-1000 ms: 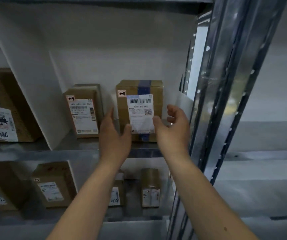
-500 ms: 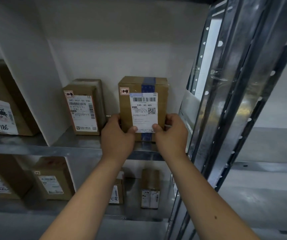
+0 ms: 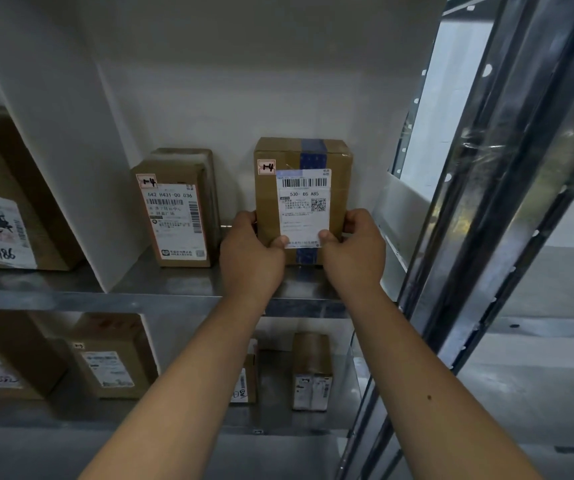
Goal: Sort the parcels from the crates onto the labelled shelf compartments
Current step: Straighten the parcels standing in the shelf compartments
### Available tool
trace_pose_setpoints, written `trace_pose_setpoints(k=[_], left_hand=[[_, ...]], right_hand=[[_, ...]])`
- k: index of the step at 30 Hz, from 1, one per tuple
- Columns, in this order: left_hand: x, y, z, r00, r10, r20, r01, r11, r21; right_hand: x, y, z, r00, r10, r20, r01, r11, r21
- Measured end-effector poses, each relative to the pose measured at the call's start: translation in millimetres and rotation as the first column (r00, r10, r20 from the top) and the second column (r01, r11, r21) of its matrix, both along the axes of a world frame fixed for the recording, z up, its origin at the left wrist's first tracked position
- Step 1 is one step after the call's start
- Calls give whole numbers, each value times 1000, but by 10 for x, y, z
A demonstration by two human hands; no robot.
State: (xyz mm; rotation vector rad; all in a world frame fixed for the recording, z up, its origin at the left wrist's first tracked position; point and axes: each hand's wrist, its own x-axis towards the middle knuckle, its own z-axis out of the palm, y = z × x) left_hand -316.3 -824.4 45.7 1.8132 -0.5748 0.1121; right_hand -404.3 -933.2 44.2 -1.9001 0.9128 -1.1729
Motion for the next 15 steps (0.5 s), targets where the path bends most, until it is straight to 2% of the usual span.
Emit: trace_pose_setpoints(k=[4,8,11,15], left_hand=[[28,-9,-6,999,-38,-23,37,998,-44],[46,-11,-65,998,-45,52,45,999,9],[5,50,-63,998,-36,57,34,999,22],[-277,397,-236,991,-31,127,49,989,-140]], right_hand=[[-15,35,20,999,13,45,-14,1000,18],[-67,90,33,998,38,46,-41,997,60],[-185,159,5,993,24,115,-42,988,150],[-487,369,-114,978,-8,210,-11,996,90]])
